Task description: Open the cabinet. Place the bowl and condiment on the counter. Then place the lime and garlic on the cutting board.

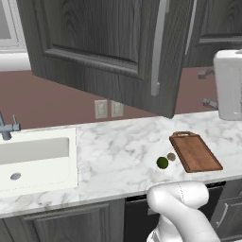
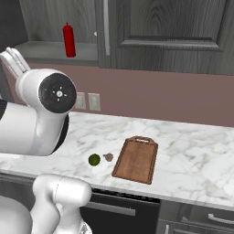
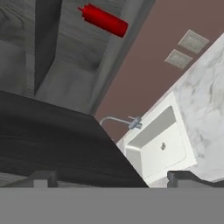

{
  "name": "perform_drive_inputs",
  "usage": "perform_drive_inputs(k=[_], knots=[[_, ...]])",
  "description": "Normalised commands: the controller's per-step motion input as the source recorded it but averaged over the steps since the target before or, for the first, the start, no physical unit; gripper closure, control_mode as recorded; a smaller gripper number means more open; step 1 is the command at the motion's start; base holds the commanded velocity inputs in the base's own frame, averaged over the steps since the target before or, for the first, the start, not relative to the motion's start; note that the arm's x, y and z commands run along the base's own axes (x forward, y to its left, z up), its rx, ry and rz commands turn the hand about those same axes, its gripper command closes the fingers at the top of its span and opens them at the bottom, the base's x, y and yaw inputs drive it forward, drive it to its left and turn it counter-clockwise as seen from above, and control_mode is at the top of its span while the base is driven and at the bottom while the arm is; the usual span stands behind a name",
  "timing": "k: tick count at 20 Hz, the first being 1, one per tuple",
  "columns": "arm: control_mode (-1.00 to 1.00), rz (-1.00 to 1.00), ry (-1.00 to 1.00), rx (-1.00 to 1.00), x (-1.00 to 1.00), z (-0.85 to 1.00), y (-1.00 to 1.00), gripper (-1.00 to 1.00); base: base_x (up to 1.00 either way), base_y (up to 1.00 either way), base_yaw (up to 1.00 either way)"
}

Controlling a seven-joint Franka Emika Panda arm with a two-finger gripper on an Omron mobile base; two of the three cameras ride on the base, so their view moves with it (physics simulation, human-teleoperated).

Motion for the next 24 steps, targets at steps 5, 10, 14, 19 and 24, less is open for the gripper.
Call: perform_drive_inputs(k=[5, 10, 14, 19, 24], knots=[[-1.00, 0.02, 0.02, 0.02, 0.12, 0.00, 0.18, -1.00, 0.00, 0.00, 0.00], [-1.00, 0.04, 0.03, 0.03, 0.02, 0.00, 0.10, -1.00, 0.00, 0.00, 0.00], [-1.00, 0.07, 0.02, 0.11, 0.00, 0.00, 0.00, -1.00, 0.00, 0.00, 0.00], [-1.00, 0.05, 0.04, 0.10, 0.00, 0.00, 0.02, -1.00, 0.00, 0.00, 0.00], [-1.00, 0.04, 0.02, 0.05, 0.01, 0.00, 0.07, -1.00, 0.00, 0.00, 0.00]])
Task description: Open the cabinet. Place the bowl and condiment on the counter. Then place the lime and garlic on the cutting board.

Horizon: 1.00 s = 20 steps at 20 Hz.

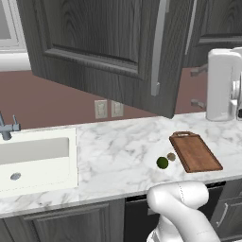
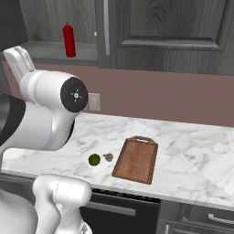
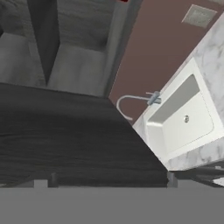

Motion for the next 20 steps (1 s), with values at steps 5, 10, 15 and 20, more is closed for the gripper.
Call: perform_drive_inputs(k=[5, 10, 15, 20], knots=[[-1.00, 0.04, 0.02, 0.05, 0.00, 0.00, 0.05, -1.00, 0.00, 0.00, 0.00], [-1.00, 0.04, 0.06, 0.04, 0.10, 0.00, 0.08, -1.00, 0.00, 0.00, 0.00], [-1.00, 0.04, 0.10, 0.02, 0.17, -0.03, 0.14, -1.00, 0.00, 0.00, 0.00], [-1.00, 0.05, 0.09, 0.04, 0.13, 0.00, 0.07, -1.00, 0.00, 0.00, 0.00]])
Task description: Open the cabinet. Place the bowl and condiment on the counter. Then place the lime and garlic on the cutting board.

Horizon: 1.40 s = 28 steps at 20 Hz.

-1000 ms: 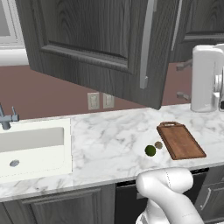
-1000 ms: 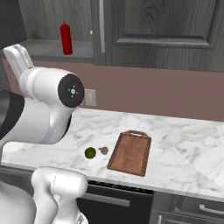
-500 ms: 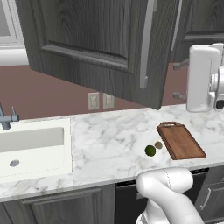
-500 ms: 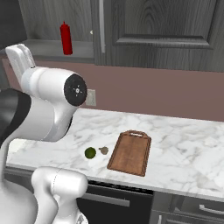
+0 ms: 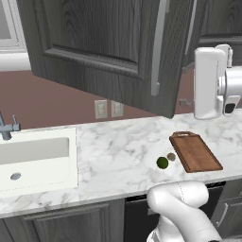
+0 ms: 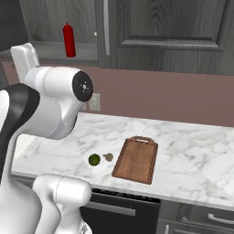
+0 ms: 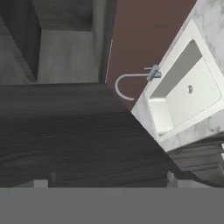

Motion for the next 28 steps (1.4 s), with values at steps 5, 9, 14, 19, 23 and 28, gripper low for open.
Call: perform_drive_inputs(k=[5, 9, 14, 19, 23, 28], knots=[[-1.00, 0.05, 0.07, 0.03, 0.10, -0.01, 0.12, -1.00, 0.00, 0.00, 0.00], [-1.00, 0.05, 0.07, 0.03, 0.07, -0.01, 0.18, -1.00, 0.00, 0.00, 0.00], [-1.00, 0.05, 0.06, 0.03, 0.05, 0.00, 0.15, -1.00, 0.00, 0.00, 0.00], [-1.00, 0.07, 0.05, 0.04, 0.00, 0.00, 0.17, -1.00, 0.00, 0.00, 0.00], [-1.00, 0.09, 0.05, 0.05, 0.00, 0.00, 0.24, -1.00, 0.00, 0.00, 0.00], [-1.00, 0.10, 0.08, 0.05, 0.00, 0.00, 0.30, -1.00, 0.00, 0.00, 0.00]])
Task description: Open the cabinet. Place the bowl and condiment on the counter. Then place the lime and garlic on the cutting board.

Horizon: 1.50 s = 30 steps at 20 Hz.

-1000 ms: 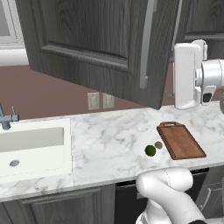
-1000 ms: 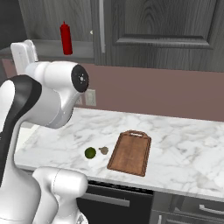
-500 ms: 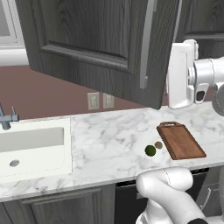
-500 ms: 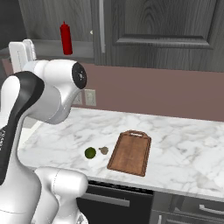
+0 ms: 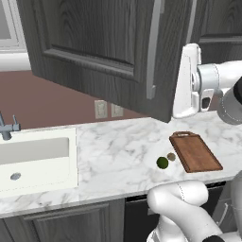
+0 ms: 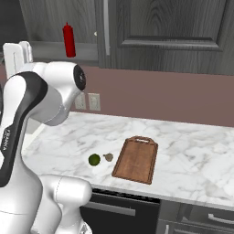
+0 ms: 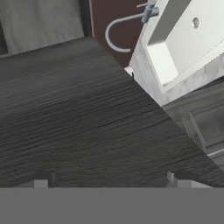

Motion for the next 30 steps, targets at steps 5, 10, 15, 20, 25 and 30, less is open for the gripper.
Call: perform_drive_inputs(k=[5, 10, 15, 20, 25, 30], knots=[[-1.00, 0.09, 0.07, 0.04, -0.07, 0.00, 0.38, -1.00, 0.00, 0.00, 0.00], [-1.00, 0.09, 0.04, 0.02, -0.31, 0.00, 0.42, -1.00, 0.00, 0.00, 0.00], [-1.00, 0.08, 0.03, 0.00, -0.29, 0.00, 0.46, -1.00, 0.00, 0.00, 0.00], [-1.00, 0.07, 0.04, 0.00, -0.24, 0.00, 0.46, -1.00, 0.00, 0.00, 0.00], [-1.00, 0.06, 0.07, 0.00, -0.12, 0.00, 0.52, -1.00, 0.00, 0.00, 0.00], [-1.00, 0.04, 0.12, 0.00, 0.00, 0.00, 0.66, -1.00, 0.00, 0.00, 0.00]])
